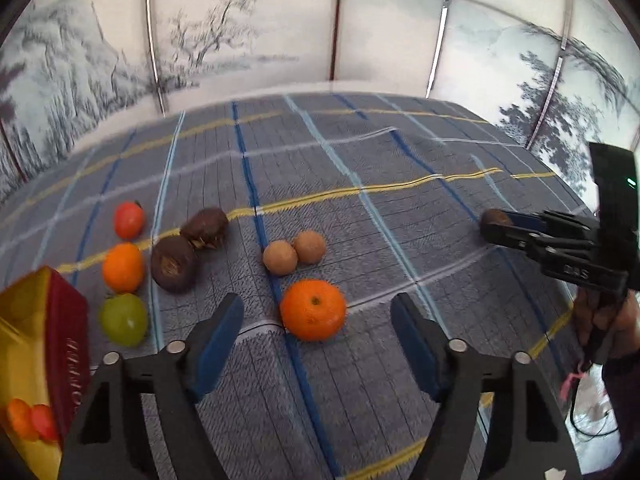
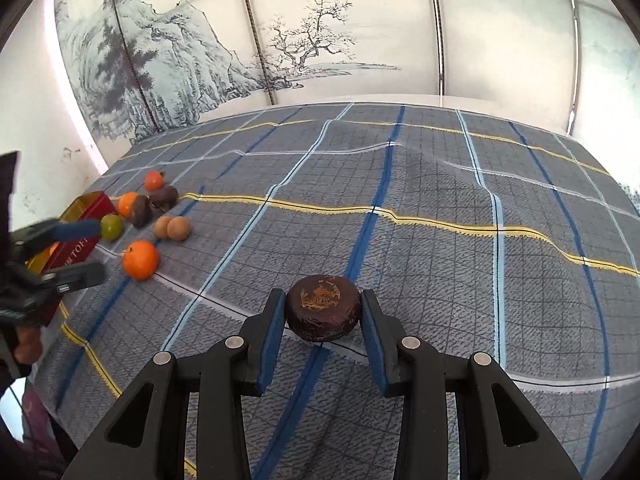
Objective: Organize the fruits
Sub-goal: 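Grasp the second mandarin with the left gripper while the right gripper holds the dried fruit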
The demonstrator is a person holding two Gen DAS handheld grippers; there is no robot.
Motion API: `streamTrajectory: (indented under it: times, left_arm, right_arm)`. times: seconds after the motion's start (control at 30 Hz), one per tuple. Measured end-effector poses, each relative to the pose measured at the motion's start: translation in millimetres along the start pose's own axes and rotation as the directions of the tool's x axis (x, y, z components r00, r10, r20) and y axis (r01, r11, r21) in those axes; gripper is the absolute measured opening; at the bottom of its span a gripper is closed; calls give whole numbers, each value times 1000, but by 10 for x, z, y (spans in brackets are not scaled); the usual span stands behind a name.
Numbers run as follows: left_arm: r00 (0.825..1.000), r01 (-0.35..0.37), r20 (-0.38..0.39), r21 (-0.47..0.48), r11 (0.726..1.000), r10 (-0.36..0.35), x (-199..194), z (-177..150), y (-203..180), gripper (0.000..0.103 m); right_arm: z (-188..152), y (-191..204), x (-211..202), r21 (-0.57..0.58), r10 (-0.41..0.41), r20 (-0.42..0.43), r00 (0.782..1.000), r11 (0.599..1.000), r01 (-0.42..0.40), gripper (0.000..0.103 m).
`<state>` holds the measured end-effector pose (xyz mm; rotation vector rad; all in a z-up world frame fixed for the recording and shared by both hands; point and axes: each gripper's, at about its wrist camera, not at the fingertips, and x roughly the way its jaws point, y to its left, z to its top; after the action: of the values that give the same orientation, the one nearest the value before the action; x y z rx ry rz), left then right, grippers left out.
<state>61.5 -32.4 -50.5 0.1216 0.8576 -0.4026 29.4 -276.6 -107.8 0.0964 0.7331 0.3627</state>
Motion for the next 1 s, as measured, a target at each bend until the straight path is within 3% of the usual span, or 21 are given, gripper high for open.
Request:
streamTrajectory:
  times: [0.43,0.5,0.57,0.73,0.83,1.0]
  left_arm:
    - [997,-32,-75,49,998,35,402,2,-17,70]
    - [998,-25,-58,55,998,28,392,-6,-25,65]
    - [999,-22,-41,64,998,24,376,0,-37,36]
    - [1000,-25,-14,41,999,25,302,-37,-34,33]
    - [997,-58,45,23,998,57,130,-88,1,33]
    - [993,-57,96,-58,997,62,-141,-132,185,34]
  right_arm:
    - [8,-18,-5,13,28,-1,1000,1000,-28,39]
    - [7,-13,2,12,28,-4,1000,1000,-28,39]
    - [9,-11,8,12,28,-7,1000,1000,-28,39]
    - [5,-16,23,13,21,-16,1000,1000,-21,39]
    - [10,-21,39,14,19,-21,1000,1000,-19,39]
    - [17,-9,70,10,7,-34,999,1000,-7,39]
